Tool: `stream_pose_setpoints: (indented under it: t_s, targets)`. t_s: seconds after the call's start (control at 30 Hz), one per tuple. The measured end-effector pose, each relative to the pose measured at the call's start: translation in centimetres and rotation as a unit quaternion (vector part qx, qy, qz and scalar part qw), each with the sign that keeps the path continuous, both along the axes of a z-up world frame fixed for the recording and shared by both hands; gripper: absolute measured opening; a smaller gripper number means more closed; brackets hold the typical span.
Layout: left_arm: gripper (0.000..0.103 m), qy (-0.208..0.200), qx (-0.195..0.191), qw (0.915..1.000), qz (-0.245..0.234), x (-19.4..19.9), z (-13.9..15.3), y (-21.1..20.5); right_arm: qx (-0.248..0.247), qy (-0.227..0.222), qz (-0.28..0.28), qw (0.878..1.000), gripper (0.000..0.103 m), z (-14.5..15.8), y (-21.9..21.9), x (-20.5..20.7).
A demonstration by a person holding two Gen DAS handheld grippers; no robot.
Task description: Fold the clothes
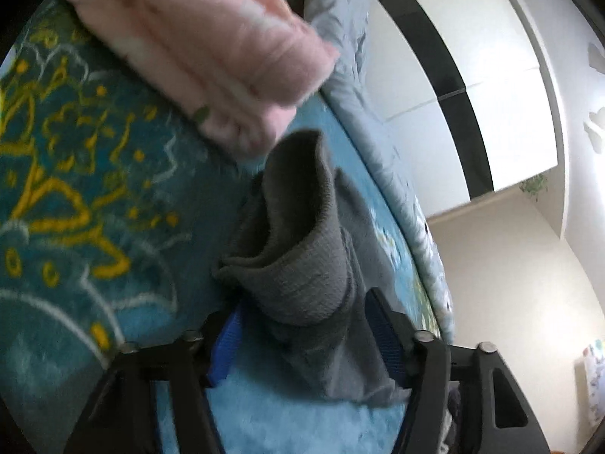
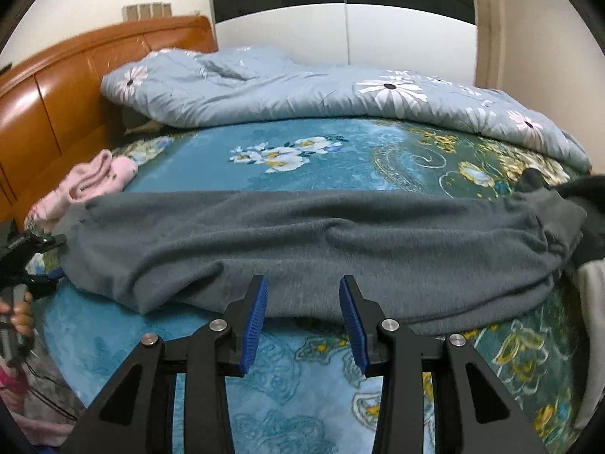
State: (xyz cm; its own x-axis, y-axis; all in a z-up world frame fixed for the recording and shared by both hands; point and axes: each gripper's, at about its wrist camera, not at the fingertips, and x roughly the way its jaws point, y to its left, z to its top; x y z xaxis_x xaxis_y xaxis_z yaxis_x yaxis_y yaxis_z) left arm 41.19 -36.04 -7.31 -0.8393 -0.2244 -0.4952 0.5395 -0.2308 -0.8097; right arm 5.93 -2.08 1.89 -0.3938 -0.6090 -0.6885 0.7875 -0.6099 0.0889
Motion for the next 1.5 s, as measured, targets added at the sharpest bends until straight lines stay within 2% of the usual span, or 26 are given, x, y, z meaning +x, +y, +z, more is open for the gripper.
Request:
stream_pose_setpoints:
  t_s: [0.03,0.07,0.17,0.3,0.47,0.5,0.57,0.63,0.73,0.77,0.9,1.03,1.07,1.17,1.23,1.27,1.37,1.5]
  targets:
    - [0.037,-0.005,0.004,1.0000,0.007,-0.1,0.0,-0.2,-0.002,-0.002,-0.004,1.000,0.041,0.0,0.2,0.0]
    - [0.031,-0.011,0.008,0.9998,0.014,-0.2,-0.1,-0.4,-0.004,-0.004,-0.009,1.000,0.041,0.0,0.5,0.0]
    - [0.021,-0.022,0.018,0.9991,0.030,-0.3,-0.1,-1.0,-0.010,-0.006,-0.023,1.000,0.041,0.1,1.4,0.4]
    - [0.017,-0.001,-0.013,0.9991,0.041,1.0,2.6,-0.3,-0.020,-0.007,-0.043,0.999,0.041,0.5,3.1,0.7]
    - [0.016,0.014,-0.055,0.9974,0.046,4.6,6.5,0.2,-0.037,-0.012,-0.069,0.997,0.041,1.1,5.6,0.9]
    - [0.016,0.012,-0.063,0.9962,0.058,6.0,6.9,0.3,-0.041,-0.015,-0.073,0.996,0.041,1.1,6.1,0.9]
    - [0.016,0.008,-0.071,0.9945,0.076,8.4,7.2,0.2,-0.047,-0.023,-0.079,0.995,0.041,1.0,6.9,0.9]
    - [0.016,-0.014,-0.072,0.9935,0.087,10.5,6.7,-0.2,-0.053,-0.033,-0.087,0.994,0.041,0.7,7.6,0.6]
    - [0.016,-0.019,-0.037,0.9942,0.099,12.4,4.1,-0.4,-0.066,-0.056,-0.121,0.989,0.041,-0.2,8.8,-1.6]
    - [0.017,-0.026,-0.037,0.9943,0.096,12.0,3.6,-0.6,-0.070,-0.064,-0.132,0.987,0.041,-0.5,9.2,-2.4]
    - [0.018,-0.068,-0.051,0.9934,0.078,10.8,2.2,-0.9,-0.088,-0.095,-0.179,0.975,0.041,-1.7,10.9,-5.4]
    - [0.026,-0.081,-0.046,0.9939,0.059,10.6,2.2,-0.9,-0.140,-0.133,-0.263,0.945,0.041,-2.6,13.8,-10.0]
    - [0.032,-0.095,-0.050,0.9926,0.056,10.5,2.5,-0.9,-0.158,-0.147,-0.275,0.937,0.041,-2.9,14.4,-11.2]
    - [0.036,-0.141,-0.072,0.9855,0.061,11.2,3.3,-1.4,-0.178,-0.170,-0.304,0.920,0.042,-3.8,15.3,-13.9]
    - [0.037,-0.161,-0.094,0.9793,0.079,10.5,4.9,-1.8,-0.183,-0.181,-0.321,0.911,0.048,-4.3,15.5,-15.4]
    - [0.038,-0.163,-0.100,0.9779,0.085,11.2,5.4,-1.8,-0.187,-0.182,-0.325,0.909,0.052,-4.6,15.5,-15.8]
    - [0.040,-0.169,-0.117,0.9731,0.105,13.4,7.2,-1.8,-0.197,-0.199,-0.326,0.903,0.052,-5.4,15.3,-17.3]
    - [0.043,-0.149,-0.142,0.9778,0.042,8.3,8.7,-1.5,-0.202,-0.212,-0.335,0.895,0.050,-6.0,15.2,-18.2]
